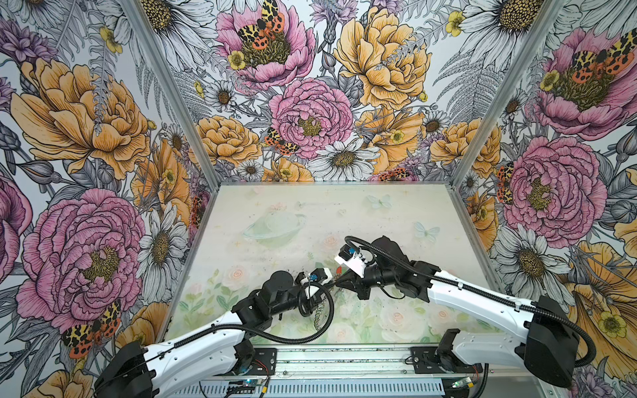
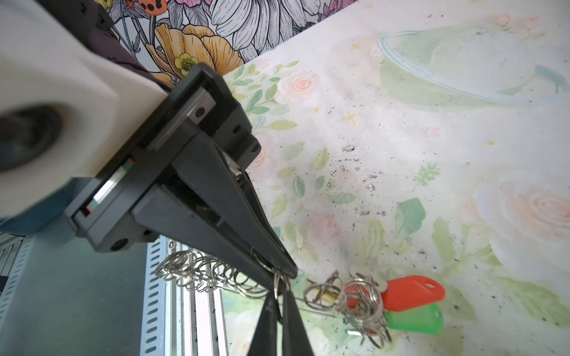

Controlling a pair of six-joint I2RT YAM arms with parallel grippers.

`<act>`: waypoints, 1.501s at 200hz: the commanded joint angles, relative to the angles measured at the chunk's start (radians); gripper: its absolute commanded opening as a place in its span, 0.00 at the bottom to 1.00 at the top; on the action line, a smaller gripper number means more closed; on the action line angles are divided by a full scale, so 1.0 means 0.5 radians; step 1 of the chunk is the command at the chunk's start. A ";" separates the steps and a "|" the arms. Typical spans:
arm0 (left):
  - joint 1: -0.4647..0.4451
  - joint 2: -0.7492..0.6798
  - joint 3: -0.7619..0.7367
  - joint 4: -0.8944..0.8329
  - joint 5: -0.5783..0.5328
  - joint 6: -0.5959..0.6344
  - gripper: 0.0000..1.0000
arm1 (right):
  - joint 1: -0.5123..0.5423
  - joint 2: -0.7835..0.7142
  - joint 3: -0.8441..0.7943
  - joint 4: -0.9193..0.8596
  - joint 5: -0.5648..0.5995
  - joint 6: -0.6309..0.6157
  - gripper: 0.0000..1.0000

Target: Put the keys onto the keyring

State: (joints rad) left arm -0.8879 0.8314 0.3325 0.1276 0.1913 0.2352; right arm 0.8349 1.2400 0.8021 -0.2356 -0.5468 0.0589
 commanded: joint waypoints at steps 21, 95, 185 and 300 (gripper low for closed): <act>-0.013 -0.040 0.035 0.144 0.042 0.020 0.00 | 0.021 0.036 0.067 0.025 -0.037 0.027 0.11; -0.013 -0.043 0.035 0.144 0.036 0.017 0.00 | 0.027 0.045 0.071 0.026 -0.032 0.023 0.09; -0.011 -0.055 0.025 0.148 0.002 0.017 0.00 | 0.025 0.043 0.064 0.021 -0.032 0.026 0.10; 0.025 -0.123 -0.042 0.232 0.031 -0.052 0.07 | -0.036 -0.253 -0.055 0.262 0.025 0.027 0.00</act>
State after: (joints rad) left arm -0.8867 0.7860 0.3260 0.1772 0.1997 0.2157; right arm 0.8352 1.1763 0.7971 -0.2241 -0.5167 0.0360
